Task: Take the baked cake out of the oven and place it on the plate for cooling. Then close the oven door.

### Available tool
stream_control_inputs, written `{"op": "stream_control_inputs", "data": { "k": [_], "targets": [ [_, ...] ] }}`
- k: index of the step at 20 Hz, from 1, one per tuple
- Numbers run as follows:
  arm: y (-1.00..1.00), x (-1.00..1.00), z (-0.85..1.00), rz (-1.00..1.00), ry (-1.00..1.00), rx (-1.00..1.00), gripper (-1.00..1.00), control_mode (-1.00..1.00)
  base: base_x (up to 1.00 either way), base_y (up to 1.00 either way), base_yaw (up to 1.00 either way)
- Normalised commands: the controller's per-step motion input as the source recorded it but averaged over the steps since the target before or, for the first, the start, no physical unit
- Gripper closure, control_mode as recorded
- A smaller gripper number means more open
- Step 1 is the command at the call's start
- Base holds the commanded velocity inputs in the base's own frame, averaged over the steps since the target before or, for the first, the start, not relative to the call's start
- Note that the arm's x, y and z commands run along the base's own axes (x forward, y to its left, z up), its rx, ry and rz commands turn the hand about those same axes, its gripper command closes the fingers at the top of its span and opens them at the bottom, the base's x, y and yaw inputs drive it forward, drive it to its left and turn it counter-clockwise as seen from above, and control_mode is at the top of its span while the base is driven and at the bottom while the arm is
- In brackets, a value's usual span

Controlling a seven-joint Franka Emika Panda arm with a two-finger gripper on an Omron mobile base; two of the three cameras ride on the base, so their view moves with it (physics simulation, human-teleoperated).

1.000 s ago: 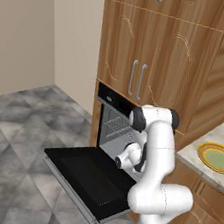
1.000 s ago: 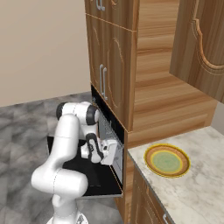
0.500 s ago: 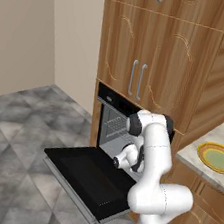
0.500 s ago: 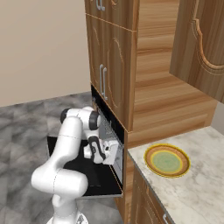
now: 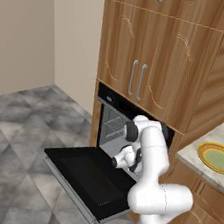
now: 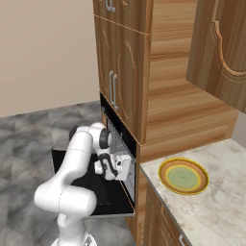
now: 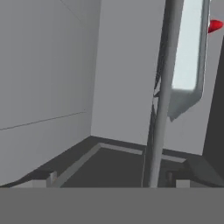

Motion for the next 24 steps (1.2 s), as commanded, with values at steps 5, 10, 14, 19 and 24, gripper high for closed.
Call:
{"op": "stream_control_inputs", "data": {
  "k": [5,10,14,19,24],
  "targets": [
    [-0.14,0.27,-0.12,0.00,0.00,0.00,-1.00,-1.00,0.00,0.00,0.00],
    [-0.26,0.26,0.00,0.00,0.00,0.00,-1.00,-1.00,0.00,0.00,0.00],
    [-0.22,0.24,0.00,0.00,0.00,0.00,1.00,-1.00,0.00,0.00,0.00],
    [-0.06,0.21,-0.01,0.00,0.01,0.01,1.00,-1.00,0.00,0.00,0.00],
    [0.00,0.03,-0.10,0.00,0.09,0.09,1.00,-1.00,0.00,0.00,0.00]
  ]
}}
